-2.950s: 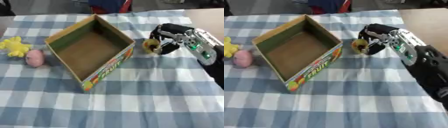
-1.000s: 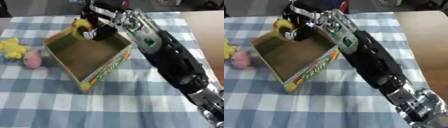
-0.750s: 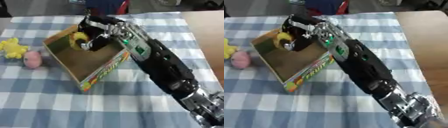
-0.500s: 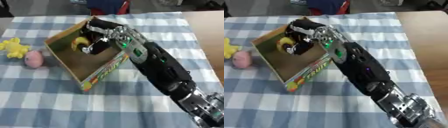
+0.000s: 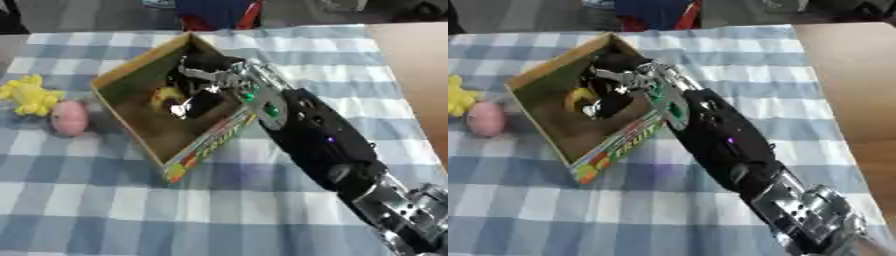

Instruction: Pick up objects on the table and place them in the box.

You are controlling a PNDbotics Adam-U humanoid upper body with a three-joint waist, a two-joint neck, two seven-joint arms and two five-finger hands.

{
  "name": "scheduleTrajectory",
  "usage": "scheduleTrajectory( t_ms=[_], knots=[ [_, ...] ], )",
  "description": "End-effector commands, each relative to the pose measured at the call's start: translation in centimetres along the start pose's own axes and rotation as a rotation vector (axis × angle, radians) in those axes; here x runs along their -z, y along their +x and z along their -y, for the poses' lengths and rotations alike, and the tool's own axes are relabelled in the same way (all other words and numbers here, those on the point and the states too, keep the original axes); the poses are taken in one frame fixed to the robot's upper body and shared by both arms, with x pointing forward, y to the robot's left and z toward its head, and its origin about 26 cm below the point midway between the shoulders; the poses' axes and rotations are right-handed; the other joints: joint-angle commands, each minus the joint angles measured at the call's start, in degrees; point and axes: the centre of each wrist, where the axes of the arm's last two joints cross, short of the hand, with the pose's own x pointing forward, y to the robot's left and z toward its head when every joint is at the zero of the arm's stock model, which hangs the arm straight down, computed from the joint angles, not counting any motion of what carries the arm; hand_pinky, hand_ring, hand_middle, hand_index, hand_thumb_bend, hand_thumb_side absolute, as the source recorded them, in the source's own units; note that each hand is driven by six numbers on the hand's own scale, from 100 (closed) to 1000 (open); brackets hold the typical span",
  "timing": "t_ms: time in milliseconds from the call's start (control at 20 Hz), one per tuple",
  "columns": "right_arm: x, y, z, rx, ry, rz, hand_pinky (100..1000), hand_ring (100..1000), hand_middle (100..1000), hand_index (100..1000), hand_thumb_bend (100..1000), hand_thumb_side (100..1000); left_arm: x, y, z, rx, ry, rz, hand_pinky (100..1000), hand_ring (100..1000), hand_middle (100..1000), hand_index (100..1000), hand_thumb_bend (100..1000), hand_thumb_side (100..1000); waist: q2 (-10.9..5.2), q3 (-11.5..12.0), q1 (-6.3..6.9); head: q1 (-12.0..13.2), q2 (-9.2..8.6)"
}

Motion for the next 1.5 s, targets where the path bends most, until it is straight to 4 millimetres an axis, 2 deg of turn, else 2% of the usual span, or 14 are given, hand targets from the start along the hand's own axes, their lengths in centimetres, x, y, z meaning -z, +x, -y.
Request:
scheduleTrajectory(
  t_ms=[50, 150, 250, 350, 450, 650, 850, 1000, 1250, 1350, 1500],
  knots=[
    [0.2, 0.0, 1.4, -0.054, 0.015, 0.005, 604, 683, 504, 778, 100, 549, 0.8, 0.7, -0.3, 0.008, -0.017, 0.039, 413, 567, 515, 786, 348, 699, -1.27, 0.17, 0.22, -0.07, 0.0],
    [0.5, -0.1, 1.5, -0.066, 0.043, -0.01, 616, 703, 530, 808, 100, 568, 0.7, 0.7, -0.3, 0.009, -0.019, 0.038, 413, 567, 515, 786, 347, 698, -1.39, 0.18, 0.23, -0.23, 0.15],
    [0.7, -0.4, 1.6, -0.076, 0.058, -0.025, 638, 742, 578, 883, 100, 628, 0.7, 0.7, -0.3, 0.009, -0.019, 0.037, 413, 567, 515, 786, 346, 698, -1.48, 0.17, 0.23, -0.33, 0.2],
    [0.8, -0.6, 1.8, -0.088, 0.058, -0.039, 661, 778, 623, 944, 100, 731, 0.7, 0.7, -0.3, 0.01, -0.02, 0.036, 413, 568, 515, 786, 344, 697, -1.56, 0.15, 0.23, -0.4, 0.26],
    [0.8, -0.6, 2.2, -0.101, 0.041, -0.049, 676, 801, 653, 981, 100, 736, 0.7, 0.7, -0.3, 0.01, -0.021, 0.035, 413, 568, 515, 786, 346, 697, -1.63, 0.11, 0.23, -0.45, 0.26],
    [0.6, -0.4, 3.0, -0.121, -0.008, -0.058, 691, 824, 677, 1000, 166, 763, 0.7, 0.7, -0.4, 0.012, -0.023, 0.033, 413, 568, 515, 786, 346, 697, -1.83, 0.04, 0.24, -0.58, 0.29],
    [-0.3, -0.1, 4.7, -0.107, -0.097, -0.039, 694, 816, 663, 996, 125, 776, 0.7, 0.6, -0.4, 0.015, -0.022, 0.032, 413, 569, 516, 787, 346, 698, -2.04, -0.17, 0.31, -0.47, 0.36],
    [-2.2, 0.2, 6.9, -0.091, -0.195, -0.005, 693, 804, 650, 988, 100, 785, 0.7, 0.6, -0.5, 0.018, -0.02, 0.035, 413, 569, 516, 787, 346, 699, -2.06, -0.49, 0.33, -0.05, 0.38],
    [-7.4, 1.7, 10.7, -0.067, -0.4, 0.067, 686, 787, 641, 980, 100, 779, 0.9, 0.7, -0.6, 0.022, -0.019, 0.043, 413, 570, 519, 789, 347, 700, -1.9, -1.35, 0.37, 1.12, 0.35],
    [-9.4, 2.5, 11.6, -0.048, -0.475, 0.094, 683, 777, 640, 973, 100, 781, 1.1, 0.8, -0.5, 0.021, -0.019, 0.05, 413, 571, 521, 791, 348, 701, -1.86, -1.65, 0.39, 1.54, 0.37],
    [-12.4, 3.6, 11.9, -0.005, -0.572, 0.176, 675, 770, 668, 975, 100, 709, 1.4, 0.9, -0.6, 0.022, -0.021, 0.064, 411, 570, 522, 792, 352, 708, -1.8, -2.01, 0.47, 2.15, 0.49]
  ],
)
